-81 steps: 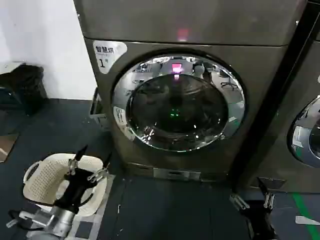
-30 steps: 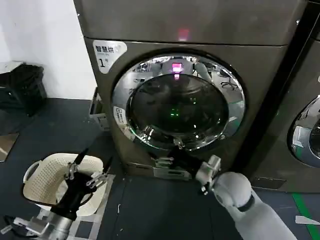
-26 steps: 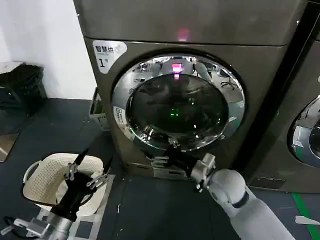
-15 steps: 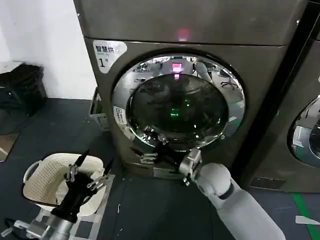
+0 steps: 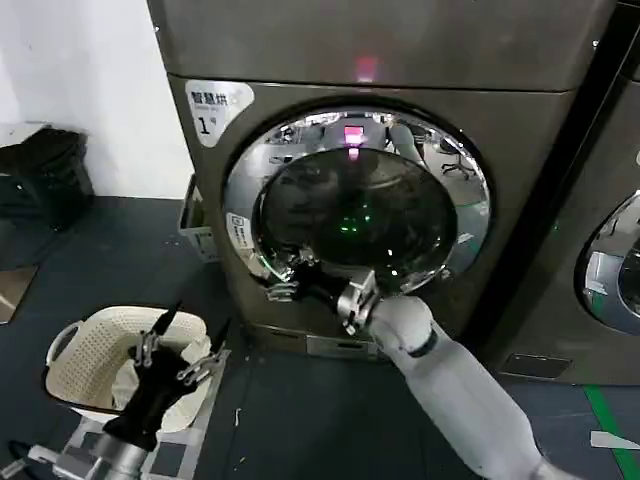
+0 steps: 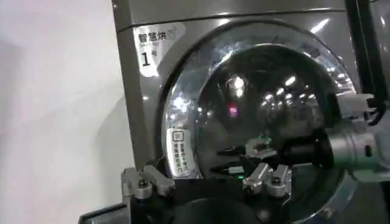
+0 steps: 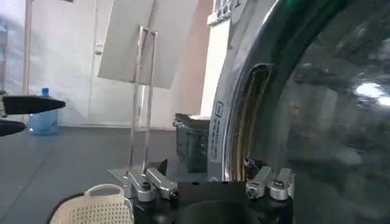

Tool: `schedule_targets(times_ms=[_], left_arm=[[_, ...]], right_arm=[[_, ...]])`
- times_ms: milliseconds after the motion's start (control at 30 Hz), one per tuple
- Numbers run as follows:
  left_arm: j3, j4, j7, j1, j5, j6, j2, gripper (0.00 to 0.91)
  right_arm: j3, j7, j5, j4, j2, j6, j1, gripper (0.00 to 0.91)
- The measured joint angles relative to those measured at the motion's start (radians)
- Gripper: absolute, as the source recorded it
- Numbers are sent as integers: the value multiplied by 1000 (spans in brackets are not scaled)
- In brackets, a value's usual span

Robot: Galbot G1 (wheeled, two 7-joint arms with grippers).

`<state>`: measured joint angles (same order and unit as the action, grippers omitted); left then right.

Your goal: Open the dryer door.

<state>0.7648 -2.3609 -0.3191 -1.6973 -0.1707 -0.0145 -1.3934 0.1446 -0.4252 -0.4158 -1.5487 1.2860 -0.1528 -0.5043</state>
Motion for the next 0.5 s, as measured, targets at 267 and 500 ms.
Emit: schedule_targets(times_ms=[267,500], left_arm=[[0,6,-4,2,0,0,3,907],[8,7,-16,12,-6,7,8,907]], right_arm=[[16,-3,1,66,40,5,41,907],[32,-8,-4,127,71,7,81,907]])
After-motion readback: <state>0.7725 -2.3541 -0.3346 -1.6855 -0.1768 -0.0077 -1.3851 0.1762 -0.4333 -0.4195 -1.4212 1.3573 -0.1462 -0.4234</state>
